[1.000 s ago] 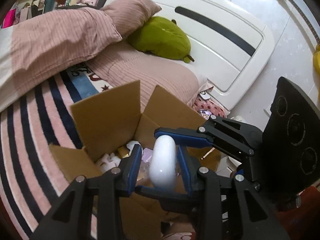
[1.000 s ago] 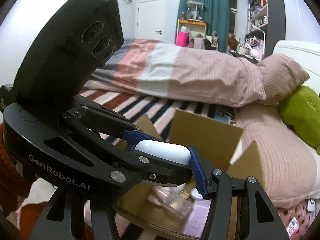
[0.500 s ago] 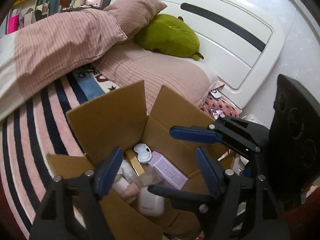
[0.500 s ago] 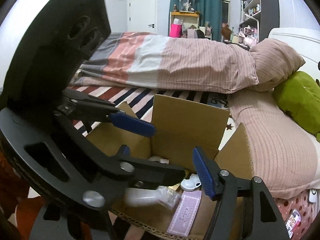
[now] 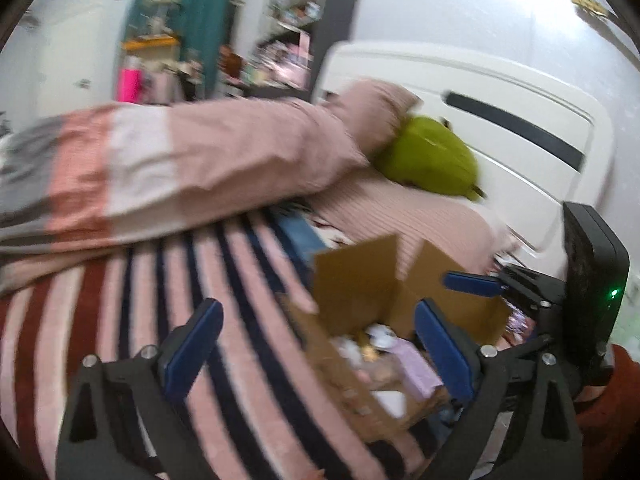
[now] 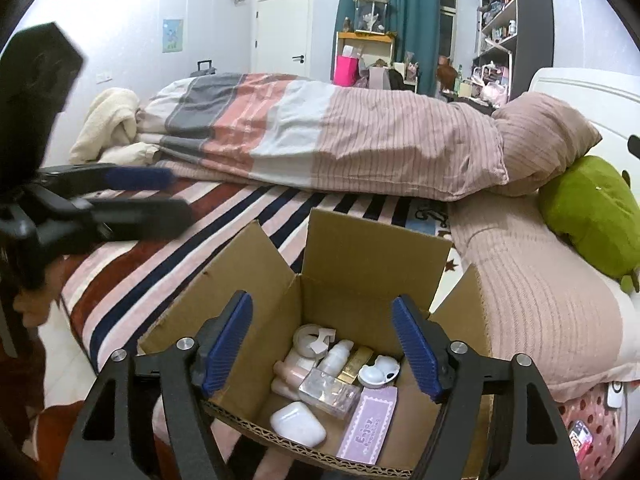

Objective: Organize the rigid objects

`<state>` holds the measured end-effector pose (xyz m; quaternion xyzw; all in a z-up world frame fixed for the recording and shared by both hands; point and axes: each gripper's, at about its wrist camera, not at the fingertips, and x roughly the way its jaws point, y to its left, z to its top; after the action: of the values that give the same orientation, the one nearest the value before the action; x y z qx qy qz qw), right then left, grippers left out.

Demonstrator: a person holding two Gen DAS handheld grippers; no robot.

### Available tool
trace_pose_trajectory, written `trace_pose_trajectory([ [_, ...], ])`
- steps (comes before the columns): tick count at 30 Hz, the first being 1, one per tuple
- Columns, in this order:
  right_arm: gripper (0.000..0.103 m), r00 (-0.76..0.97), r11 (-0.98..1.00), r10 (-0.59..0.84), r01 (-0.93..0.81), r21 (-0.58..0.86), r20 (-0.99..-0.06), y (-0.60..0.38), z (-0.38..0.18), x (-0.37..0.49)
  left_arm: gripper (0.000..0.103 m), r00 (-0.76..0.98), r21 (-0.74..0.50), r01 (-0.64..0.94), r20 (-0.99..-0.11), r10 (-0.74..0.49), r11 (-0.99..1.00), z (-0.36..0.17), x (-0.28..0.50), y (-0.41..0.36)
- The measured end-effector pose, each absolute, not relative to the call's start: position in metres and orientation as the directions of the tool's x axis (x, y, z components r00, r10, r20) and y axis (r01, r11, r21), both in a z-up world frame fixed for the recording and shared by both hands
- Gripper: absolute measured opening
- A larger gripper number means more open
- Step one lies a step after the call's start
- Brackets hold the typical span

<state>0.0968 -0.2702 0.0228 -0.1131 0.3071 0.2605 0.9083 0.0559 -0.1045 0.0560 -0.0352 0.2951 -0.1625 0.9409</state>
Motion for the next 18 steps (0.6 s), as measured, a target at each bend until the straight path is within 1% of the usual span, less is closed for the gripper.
trace_pose_trajectory([
  [4, 0.086, 0.69, 0.843, 0.403, -0.536, -0.049, -0.602, -0.27, 0.025, 0.096, 0.096, 0.821, -0.117, 0.16, -0.536, -0.198, 0.98, 0.055, 0.042, -0.075],
  [6, 0.093, 0.683, 0.836, 0.431, -0.549, -0.024, -0.59, -0.271, 0.024, 0.095, 0.096, 0.831, -0.099, 0.099, -0.54, -0.137, 0.99, 0.051, 0.038, -0.064],
  [8, 0.093, 0.677, 0.827, 0.462, -0.563, 0.001, -0.574, -0.273, 0.024, 0.095, 0.096, 0.836, -0.081, 0.033, -0.545, -0.072, 0.996, 0.047, 0.036, -0.053],
  [10, 0.093, 0.677, 0.821, 0.482, -0.57, 0.018, -0.556, -0.275, 0.025, 0.093, 0.096, 0.832, -0.066, -0.006, -0.553, -0.032, 0.998, 0.041, 0.037, -0.045],
  [18, 0.094, 0.675, 0.818, 0.493, -0.575, 0.028, -0.549, -0.274, 0.021, 0.094, 0.097, 0.819, -0.053, -0.041, -0.573, 0.003, 0.998, 0.025, 0.035, -0.032],
])
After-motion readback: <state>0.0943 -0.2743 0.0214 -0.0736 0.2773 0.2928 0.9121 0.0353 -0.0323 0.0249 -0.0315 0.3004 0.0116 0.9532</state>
